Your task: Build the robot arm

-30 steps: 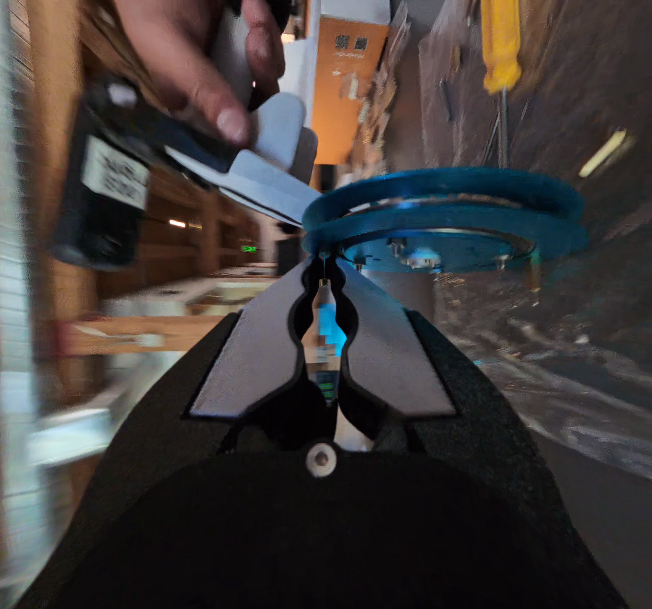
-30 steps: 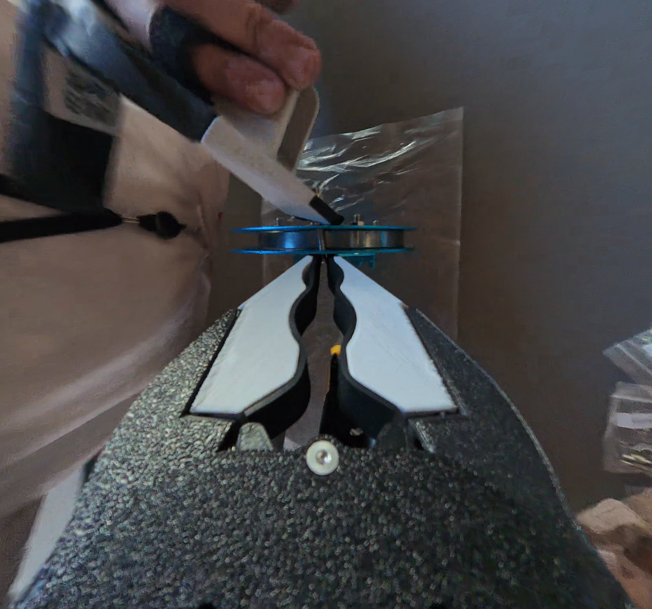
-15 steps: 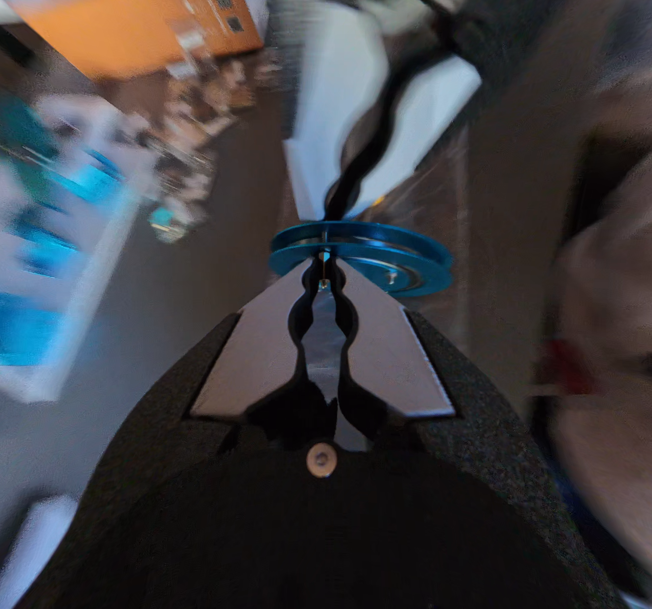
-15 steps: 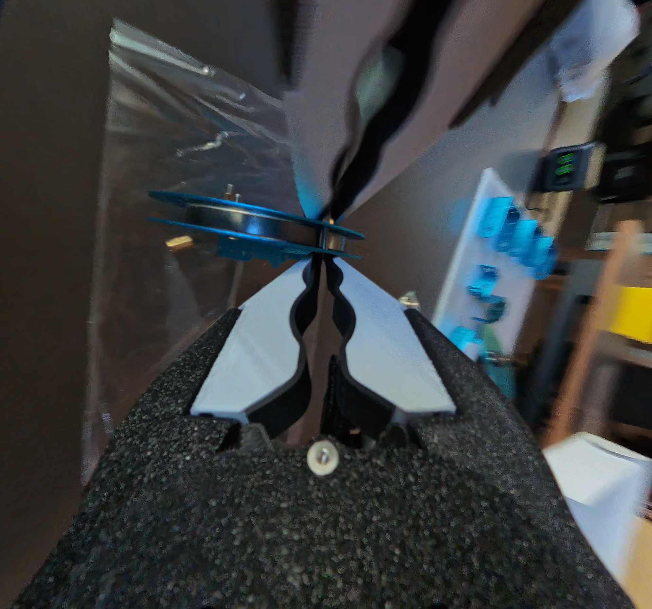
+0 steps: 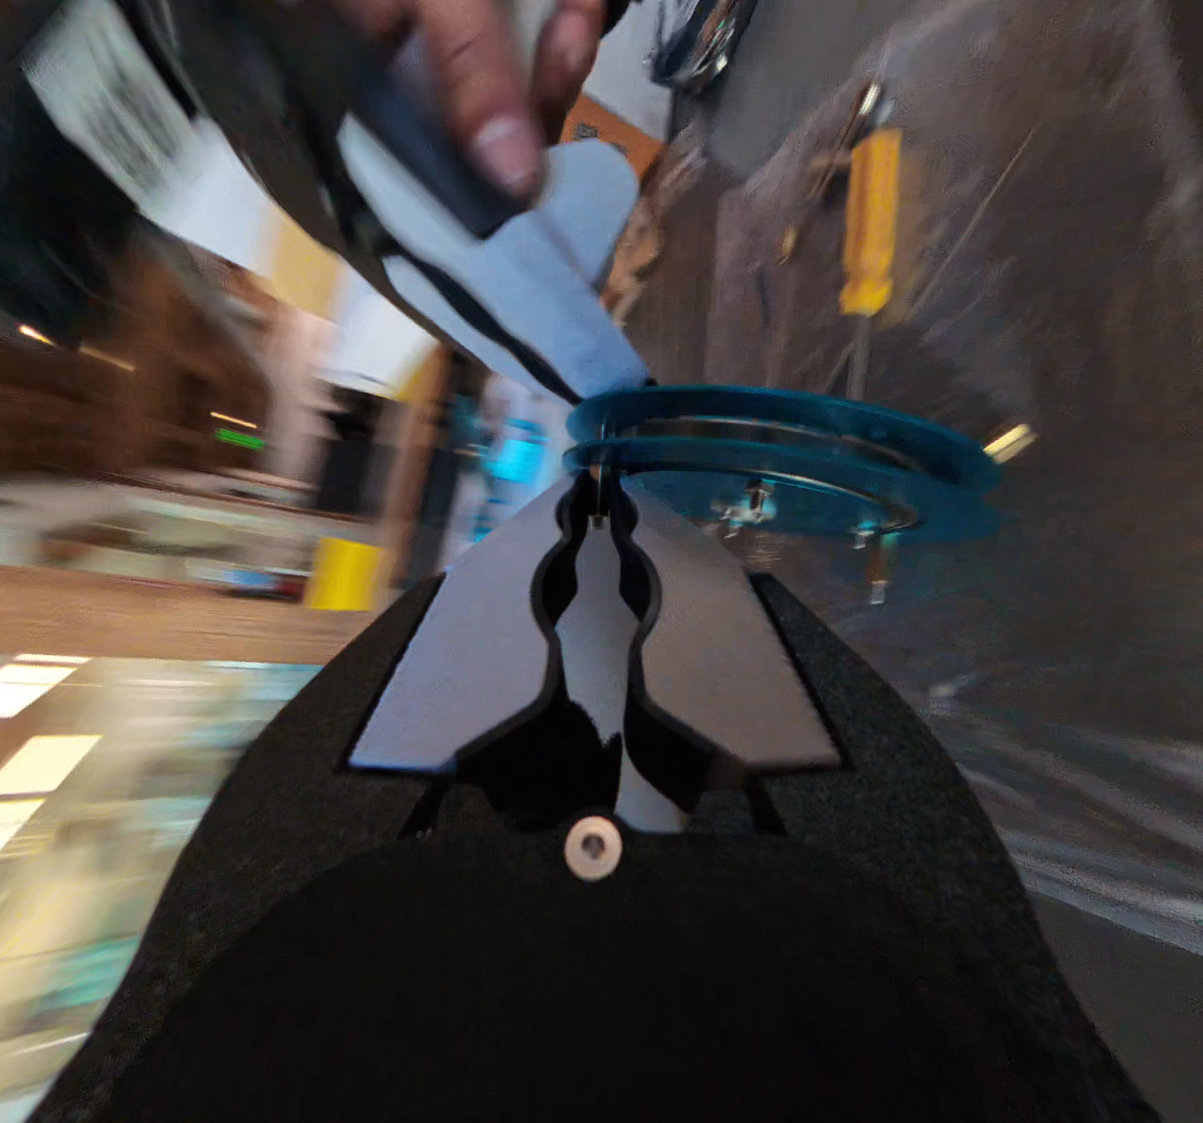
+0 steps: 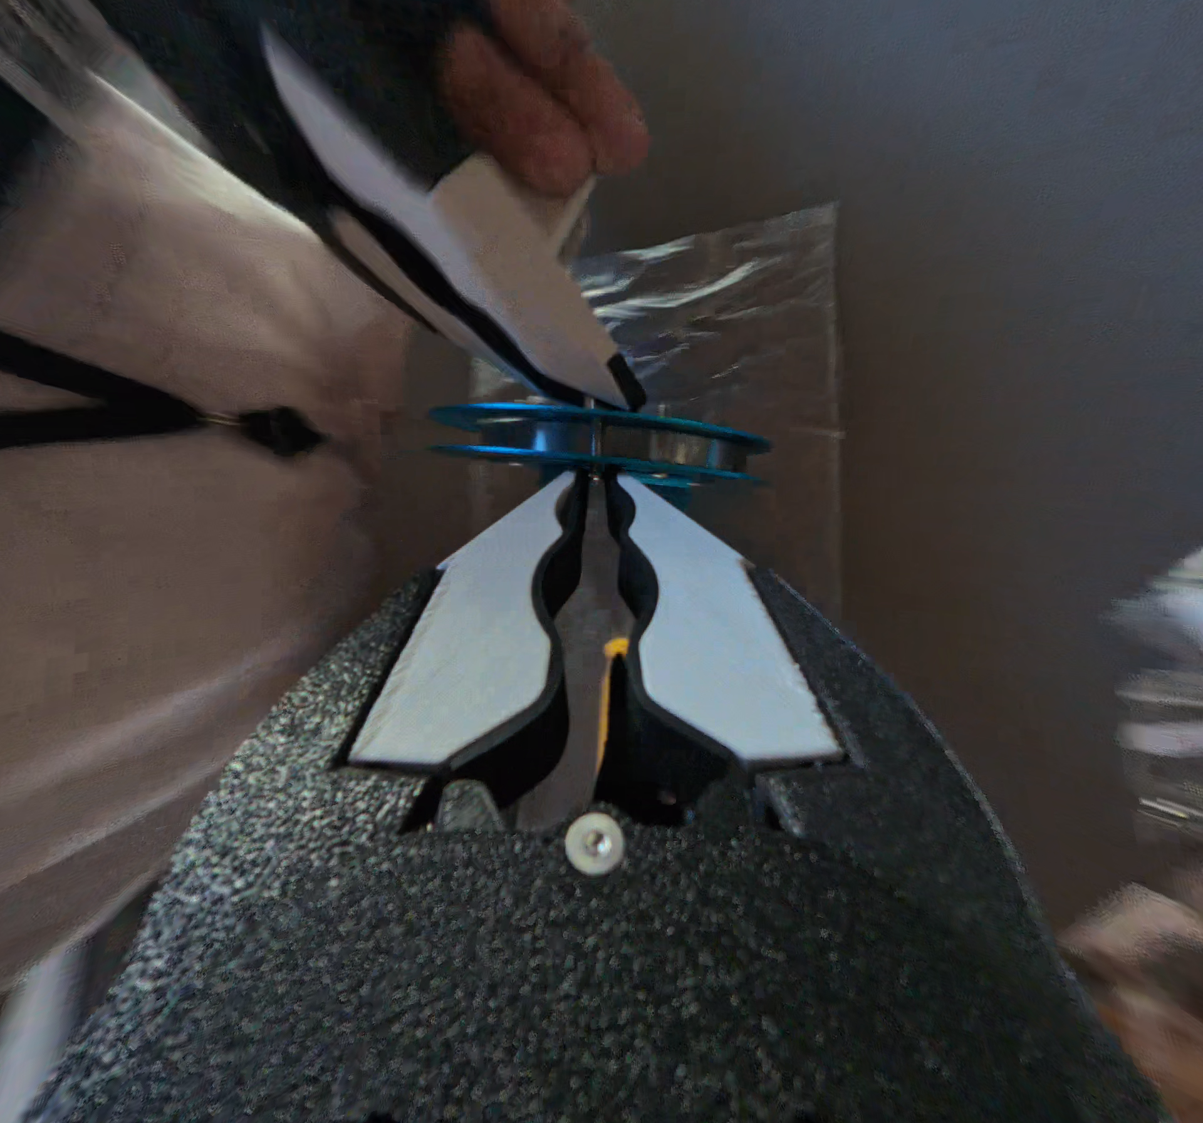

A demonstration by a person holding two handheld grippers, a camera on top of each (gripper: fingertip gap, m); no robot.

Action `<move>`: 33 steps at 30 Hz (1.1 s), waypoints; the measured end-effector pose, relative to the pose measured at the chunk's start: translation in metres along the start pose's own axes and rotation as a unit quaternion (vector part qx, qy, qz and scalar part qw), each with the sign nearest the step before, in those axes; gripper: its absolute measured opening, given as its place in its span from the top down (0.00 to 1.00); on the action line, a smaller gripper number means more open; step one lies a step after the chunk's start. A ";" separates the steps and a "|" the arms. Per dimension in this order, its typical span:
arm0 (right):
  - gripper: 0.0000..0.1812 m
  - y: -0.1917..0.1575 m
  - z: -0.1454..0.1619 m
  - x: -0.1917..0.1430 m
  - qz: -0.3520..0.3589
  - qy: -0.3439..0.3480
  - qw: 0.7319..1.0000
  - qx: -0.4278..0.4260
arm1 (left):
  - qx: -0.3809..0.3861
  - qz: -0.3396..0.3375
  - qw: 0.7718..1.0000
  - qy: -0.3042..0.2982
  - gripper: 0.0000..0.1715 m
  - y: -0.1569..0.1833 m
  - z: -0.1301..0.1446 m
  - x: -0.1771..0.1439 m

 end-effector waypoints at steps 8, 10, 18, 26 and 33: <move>0.98 -0.040 -0.005 0.005 0.262 -0.013 0.936 -0.234 | -0.309 0.280 0.909 0.020 0.98 -0.046 0.008 0.001; 0.98 -0.041 -0.008 0.004 0.251 -0.033 0.939 -0.233 | -0.316 0.292 0.902 0.010 0.98 -0.047 0.005 0.003; 0.99 0.012 0.003 -0.001 -0.100 -0.025 0.992 0.065 | 0.286 -0.142 0.946 -0.051 0.99 0.030 -0.003 0.008; 0.98 0.002 0.000 -0.002 0.025 0.024 0.999 -0.023 | 0.004 0.008 1.000 0.005 0.98 -0.005 0.003 0.000; 0.98 -0.042 0.004 0.004 0.261 0.012 0.930 -0.258 | -0.305 0.298 0.902 0.061 0.98 -0.048 0.008 0.000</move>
Point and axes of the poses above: each gripper's, where its closed fingertips meet, x out along the fingers, z out of its underside, y = z × x across the jaws, the point moved 10 cm from there along -x, back along the fingers, and after that the axes turned 9 degrees about z, right-handed, at the moved point
